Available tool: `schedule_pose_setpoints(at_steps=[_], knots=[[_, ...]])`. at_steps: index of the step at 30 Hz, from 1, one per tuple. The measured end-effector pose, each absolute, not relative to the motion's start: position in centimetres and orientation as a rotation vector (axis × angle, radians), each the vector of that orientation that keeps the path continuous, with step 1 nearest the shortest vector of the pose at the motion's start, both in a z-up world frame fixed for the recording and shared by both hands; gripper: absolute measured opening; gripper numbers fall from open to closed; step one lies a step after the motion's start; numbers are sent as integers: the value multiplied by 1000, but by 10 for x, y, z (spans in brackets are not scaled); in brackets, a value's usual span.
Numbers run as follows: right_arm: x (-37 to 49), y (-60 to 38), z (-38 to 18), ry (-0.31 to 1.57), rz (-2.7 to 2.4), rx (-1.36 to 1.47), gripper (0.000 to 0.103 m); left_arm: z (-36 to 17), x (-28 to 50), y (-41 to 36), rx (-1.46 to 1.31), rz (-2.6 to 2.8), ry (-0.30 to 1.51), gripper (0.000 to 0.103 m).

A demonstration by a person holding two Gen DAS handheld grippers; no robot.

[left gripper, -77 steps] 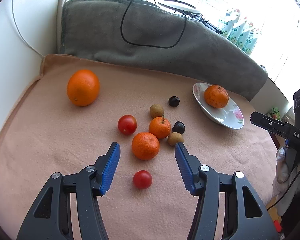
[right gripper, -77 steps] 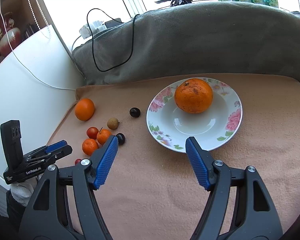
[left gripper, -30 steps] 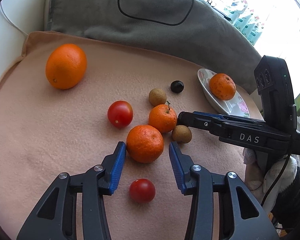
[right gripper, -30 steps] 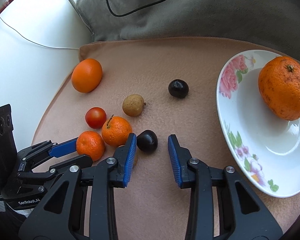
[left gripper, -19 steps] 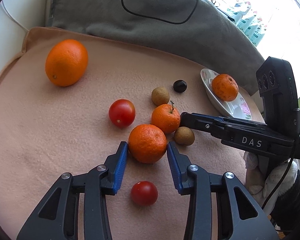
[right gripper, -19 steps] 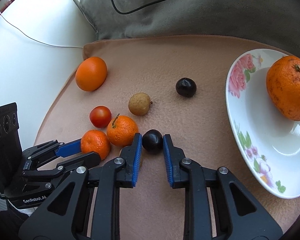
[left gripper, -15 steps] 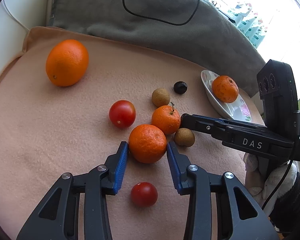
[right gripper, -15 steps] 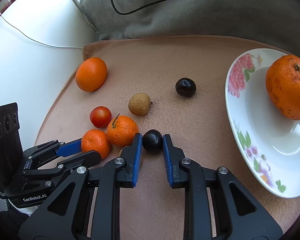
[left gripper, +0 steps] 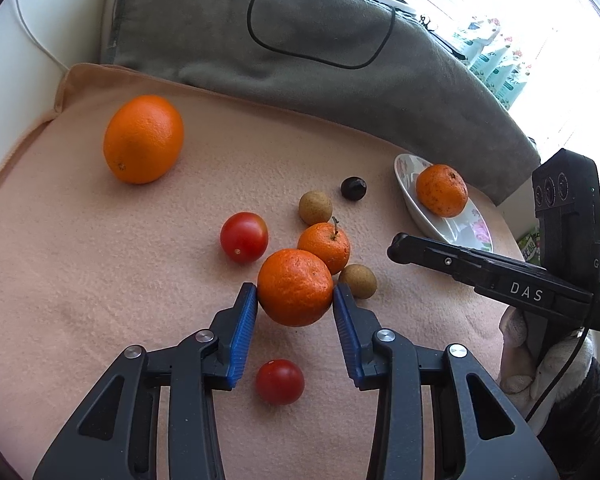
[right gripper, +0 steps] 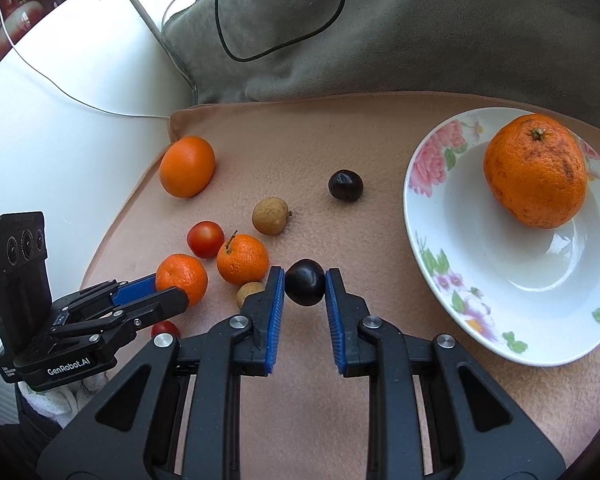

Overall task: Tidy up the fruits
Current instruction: 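Grasp the dark plum with the right gripper while the left gripper grasps a tangerine, then carry plum and tangerine into the plate and open both grippers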

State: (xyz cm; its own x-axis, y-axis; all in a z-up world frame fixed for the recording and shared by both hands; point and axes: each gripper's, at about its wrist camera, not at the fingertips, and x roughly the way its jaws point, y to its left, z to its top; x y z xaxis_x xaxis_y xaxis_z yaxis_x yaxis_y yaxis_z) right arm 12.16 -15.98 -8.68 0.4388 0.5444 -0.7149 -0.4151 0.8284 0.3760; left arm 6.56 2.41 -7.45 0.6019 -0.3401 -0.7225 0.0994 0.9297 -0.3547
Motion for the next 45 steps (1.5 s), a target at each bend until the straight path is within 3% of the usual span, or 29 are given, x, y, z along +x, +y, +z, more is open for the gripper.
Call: schedule_pose_setpoints(at_steps=[17,45], knots=[[98,-238,-54,835,483,222,22,-48,74,-19,-273,-355,846,37],[107,-304,-66,837,335,257,22,-43,120,-93,-180,-452,852,37]])
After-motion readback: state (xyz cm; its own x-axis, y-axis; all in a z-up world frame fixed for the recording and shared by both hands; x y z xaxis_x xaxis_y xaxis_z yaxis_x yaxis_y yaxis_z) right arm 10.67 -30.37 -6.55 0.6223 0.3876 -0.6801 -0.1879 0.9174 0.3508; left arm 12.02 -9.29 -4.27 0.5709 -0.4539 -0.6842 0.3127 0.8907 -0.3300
